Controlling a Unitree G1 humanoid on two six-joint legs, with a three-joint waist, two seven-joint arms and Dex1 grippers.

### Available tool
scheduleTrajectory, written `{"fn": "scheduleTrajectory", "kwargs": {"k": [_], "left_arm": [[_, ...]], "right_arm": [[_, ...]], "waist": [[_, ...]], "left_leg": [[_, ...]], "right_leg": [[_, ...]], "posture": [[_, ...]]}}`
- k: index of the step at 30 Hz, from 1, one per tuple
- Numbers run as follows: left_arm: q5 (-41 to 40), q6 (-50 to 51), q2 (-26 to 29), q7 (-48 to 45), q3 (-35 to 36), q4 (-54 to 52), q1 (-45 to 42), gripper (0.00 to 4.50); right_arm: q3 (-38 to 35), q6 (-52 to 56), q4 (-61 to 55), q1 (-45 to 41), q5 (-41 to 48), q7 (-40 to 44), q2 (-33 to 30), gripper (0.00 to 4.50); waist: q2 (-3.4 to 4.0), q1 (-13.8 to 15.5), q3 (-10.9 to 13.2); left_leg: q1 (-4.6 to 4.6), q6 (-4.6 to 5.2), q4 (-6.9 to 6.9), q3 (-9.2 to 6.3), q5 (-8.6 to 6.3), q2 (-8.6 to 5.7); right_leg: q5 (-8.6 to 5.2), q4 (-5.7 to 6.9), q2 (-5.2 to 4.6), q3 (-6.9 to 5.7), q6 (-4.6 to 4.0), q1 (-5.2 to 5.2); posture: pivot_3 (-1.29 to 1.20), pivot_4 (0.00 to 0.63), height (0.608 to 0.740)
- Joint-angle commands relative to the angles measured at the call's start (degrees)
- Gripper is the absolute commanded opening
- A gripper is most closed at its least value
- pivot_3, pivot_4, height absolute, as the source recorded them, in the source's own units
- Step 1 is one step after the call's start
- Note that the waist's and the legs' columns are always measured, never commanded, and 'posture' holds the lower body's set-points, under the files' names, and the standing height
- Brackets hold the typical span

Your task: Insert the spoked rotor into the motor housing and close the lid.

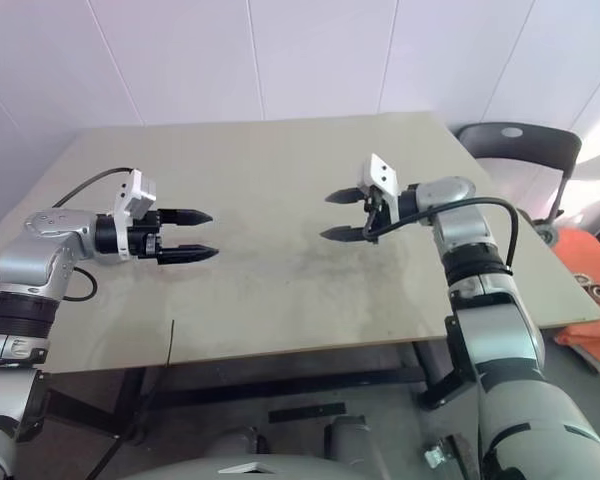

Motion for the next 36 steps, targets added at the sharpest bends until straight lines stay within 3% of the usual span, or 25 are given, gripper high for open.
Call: {"fn": "scheduleTrajectory", "kwargs": {"k": [1,12,22,28,36], "left_arm": [[-1.49,0.4,0.69,0.51,2.12,-2.57,-0.15,4.47],[-2.28,0.43,0.31,2.17,2.64,-3.64,1.08,4.47],[-2.33,-3.69,-5.53,12.63,6.31,-1.51,1.14,4.47],[-3.13,-4.3,-8.11,19.34,9.88,-1.02,1.46,4.47],[-0.34,-10.79,-14.72,35.61,14.31,5.57,0.11,4.47]], "right_arm": [[-0.6,-1.01,0.3,-2.71,0.12,0.31,0.19,4.09],[-0.41,-1.31,0.88,-2.95,-0.1,0.21,0.4,4.09],[-3.11,-2.06,3.56,-1.93,0.81,-8.24,2.7,4.09],[-5.97,-3.01,4.96,-1.52,1.03,-17.3,5.31,4.09],[-9.08,-6.58,13.36,-3.43,-0.8,-37.54,9.45,4.09]], "waist": [[0.0,-0.04,0.0],[0.0,-0.04,0.0],[0.01,-0.08,-0.01],[0.01,-0.06,-0.01],[-0.02,0.0,-0.03]], "left_leg": [[0.0,0.0,0.0,0.0,0.0,0.0],[0.02,0.0,0.0,0.0,0.0,0.01],[0.03,-0.01,-0.01,-0.01,0.0,0.02],[0.06,-0.04,-0.01,-0.01,0.02,0.06],[0.13,-0.09,-0.02,-0.01,0.04,0.04]], "right_leg": [[0.0,0.0,0.0,0.0,0.0,0.0],[0.0,0.02,0.0,0.01,0.0,0.0],[0.02,0.02,-0.03,0.04,-0.03,0.02],[0.06,0.04,-0.04,0.09,-0.09,0.01],[0.08,0.09,-0.14,0.09,-0.12,0.06]], "posture": [[0.0,0.0,0.74],[0.0,0.0,0.74],[0.0,0.0,0.74],[0.0,0.0,0.74],[0.0,0.0,0.74]]}}
